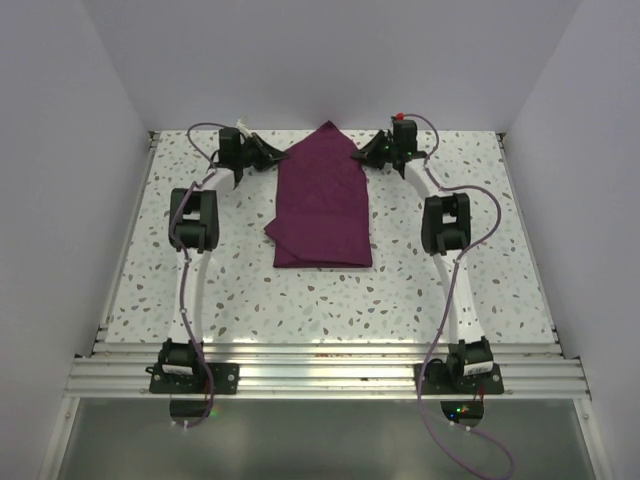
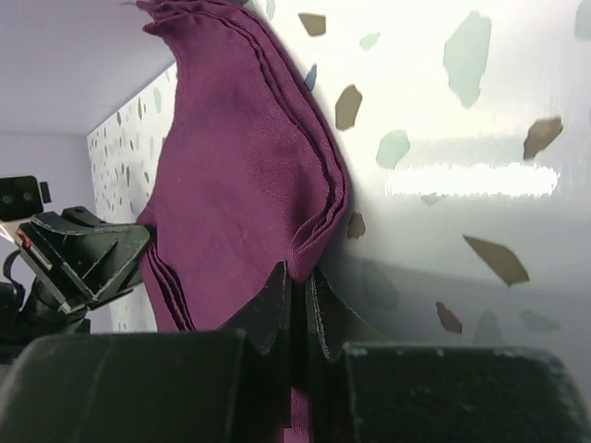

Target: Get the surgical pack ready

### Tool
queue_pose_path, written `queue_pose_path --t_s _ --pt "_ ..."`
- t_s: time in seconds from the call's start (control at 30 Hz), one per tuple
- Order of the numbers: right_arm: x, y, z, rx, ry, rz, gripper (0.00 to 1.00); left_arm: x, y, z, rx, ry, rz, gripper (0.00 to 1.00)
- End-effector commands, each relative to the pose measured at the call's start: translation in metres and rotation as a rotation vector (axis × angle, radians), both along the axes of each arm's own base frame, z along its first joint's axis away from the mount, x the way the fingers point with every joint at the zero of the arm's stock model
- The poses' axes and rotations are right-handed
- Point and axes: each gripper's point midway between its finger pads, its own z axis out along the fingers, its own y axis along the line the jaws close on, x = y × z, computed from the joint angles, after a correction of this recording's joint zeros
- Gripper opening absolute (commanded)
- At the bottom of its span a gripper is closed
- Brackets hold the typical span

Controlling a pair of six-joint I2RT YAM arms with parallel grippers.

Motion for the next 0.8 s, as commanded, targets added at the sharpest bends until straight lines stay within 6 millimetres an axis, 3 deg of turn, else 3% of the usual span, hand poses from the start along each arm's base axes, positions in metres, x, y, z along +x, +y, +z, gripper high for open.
queue_pose_path --t_s 0.0,0.07,0.1,0.13,0.2,0.33,0.4,0.43,0.47,0.5,0.57,0.6,0.67,0.7,0.77 --pt "-0.018 0.012 0.092 0.079 -0.055 0.071 0.0 -0.012 0.011 0.101 0.047 -0.123 -0.034 0.0" --pt "-0.028 0.011 0.104 0.077 -0.043 0.099 0.0 -0.022 0.012 0.11 0.064 -0.121 -0.045 0.0" --pt "-0.036 0.011 0.117 0.08 -0.044 0.11 0.0 -0.031 0.012 0.104 0.066 -0.092 -0.055 0.0" --pt "-0.041 0.011 0.126 0.081 -0.047 0.122 0.0 -0.038 0.011 0.123 0.078 -0.12 -0.064 0.0" --pt "-0.056 0.009 0.144 0.07 -0.047 0.148 0.0 -0.056 0.011 0.135 0.101 -0.104 -0.079 0.0" --pt "-0.083 0.01 0.157 0.063 -0.013 0.206 0.0 -0.087 0.012 0.147 0.13 -0.099 -0.102 0.0" --pt "-0.103 0.01 0.148 0.063 0.06 0.24 0.0 -0.107 0.011 0.15 0.14 -0.061 -0.121 0.0" --pt "-0.113 0.009 0.163 0.044 0.034 0.262 0.0 -0.114 0.011 0.15 0.15 -0.058 -0.134 0.0" --pt "-0.122 0.007 0.162 0.032 0.05 0.268 0.0 -0.12 0.011 0.151 0.159 -0.051 -0.14 0.0" --pt "-0.136 0.003 0.145 0.016 0.096 0.271 0.0 -0.134 0.01 0.152 0.164 -0.029 -0.152 0.0" --pt "-0.152 -0.001 0.159 -0.009 0.065 0.28 0.0 -0.148 0.01 0.152 0.191 -0.027 -0.169 0.0" --pt "-0.166 -0.002 0.146 -0.008 0.111 0.288 0.0 -0.161 0.01 0.15 0.198 -0.008 -0.175 0.0" --pt "-0.184 -0.002 0.153 0.0 0.104 0.317 0.0 -0.176 0.009 0.148 0.209 -0.001 -0.196 0.0" --pt "-0.195 -0.004 0.14 0.003 0.146 0.32 0.0 -0.189 0.007 0.147 0.21 0.015 -0.209 0.0" --pt "-0.215 -0.007 0.137 -0.009 0.169 0.332 0.0 -0.206 0.005 0.139 0.227 0.043 -0.23 0.0"
